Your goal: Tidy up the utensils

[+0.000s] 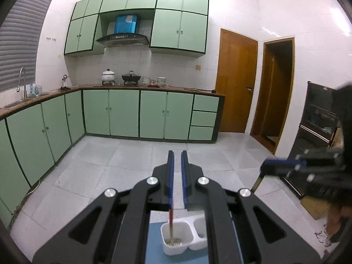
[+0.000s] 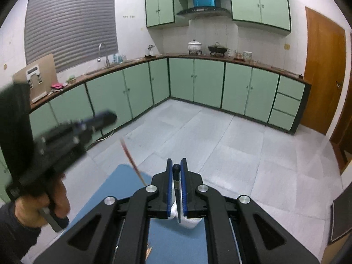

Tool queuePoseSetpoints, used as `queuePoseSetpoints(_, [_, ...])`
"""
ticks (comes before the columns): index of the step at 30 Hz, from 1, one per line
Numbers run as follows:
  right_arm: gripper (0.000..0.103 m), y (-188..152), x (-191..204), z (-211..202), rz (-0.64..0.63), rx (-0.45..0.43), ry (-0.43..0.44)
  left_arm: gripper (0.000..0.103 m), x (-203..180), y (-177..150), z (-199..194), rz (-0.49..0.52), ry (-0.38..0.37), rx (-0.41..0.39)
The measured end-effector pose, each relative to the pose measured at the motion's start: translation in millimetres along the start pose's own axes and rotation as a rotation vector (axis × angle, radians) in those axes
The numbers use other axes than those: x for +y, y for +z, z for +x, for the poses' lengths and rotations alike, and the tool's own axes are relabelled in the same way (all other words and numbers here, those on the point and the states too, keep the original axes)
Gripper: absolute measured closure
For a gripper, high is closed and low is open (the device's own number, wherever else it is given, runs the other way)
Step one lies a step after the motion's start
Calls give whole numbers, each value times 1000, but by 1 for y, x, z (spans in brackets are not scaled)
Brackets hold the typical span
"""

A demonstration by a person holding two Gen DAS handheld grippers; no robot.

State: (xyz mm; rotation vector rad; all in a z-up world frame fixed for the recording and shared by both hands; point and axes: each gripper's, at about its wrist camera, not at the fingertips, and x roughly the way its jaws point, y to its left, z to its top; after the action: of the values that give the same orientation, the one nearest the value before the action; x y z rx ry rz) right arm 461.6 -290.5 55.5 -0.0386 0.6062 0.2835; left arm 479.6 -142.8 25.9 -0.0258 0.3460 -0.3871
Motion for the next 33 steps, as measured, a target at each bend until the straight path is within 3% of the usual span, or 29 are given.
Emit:
queuePoseSetpoints(7, [96,1,-17,51,5,64,-8,97,4,-11,40,8,-2,28])
queuePoseSetpoints(16, [95,-65,-26,104,32,193,-1,95,11,-37,20,15,-24,21])
queuePoseSetpoints(18, [91,-73,-30,98,41,185,2,85,14,-41,11,7,-24,15])
queuePoseSetpoints(19, [90,-77,-30,93,46,179,2,72,15,-44,2,5,-16,7])
queuePoseSetpoints(21, [80,-83,-30,79,50,166,13,46,13,-51,-14,5,-5,-12])
queuePoseSetpoints(23, [74,-97,-37,49,59,128,-2,36,10,-61,-35,10,-9,-23])
queuePoseSetpoints(24, [67,-109,-43,29,70,102,-21,20,9,-68,-47,-1,-14,-30])
queuePoseSetpoints(25, [63,-121,-44,15,68,90,-49,13,9,-74,-59,-18,-23,-39])
queuePoseSetpoints(28, [53,-177,-39,-39,23,47,-146,8,-7,-101,-99,-53,-101,-70])
queuePoseSetpoints(30, [24,-213,-30,-70,80,12,-211,5,-30,-124,-133,-52,-163,-116])
queuePoseSetpoints(32, [5,-240,-17,-99,130,-77,-242,5,-46,-150,-159,-141,-283,-136])
queuePoseSetpoints(33, [5,-250,-10,-108,148,-119,-271,5,-52,-164,-167,-223,-366,-130])
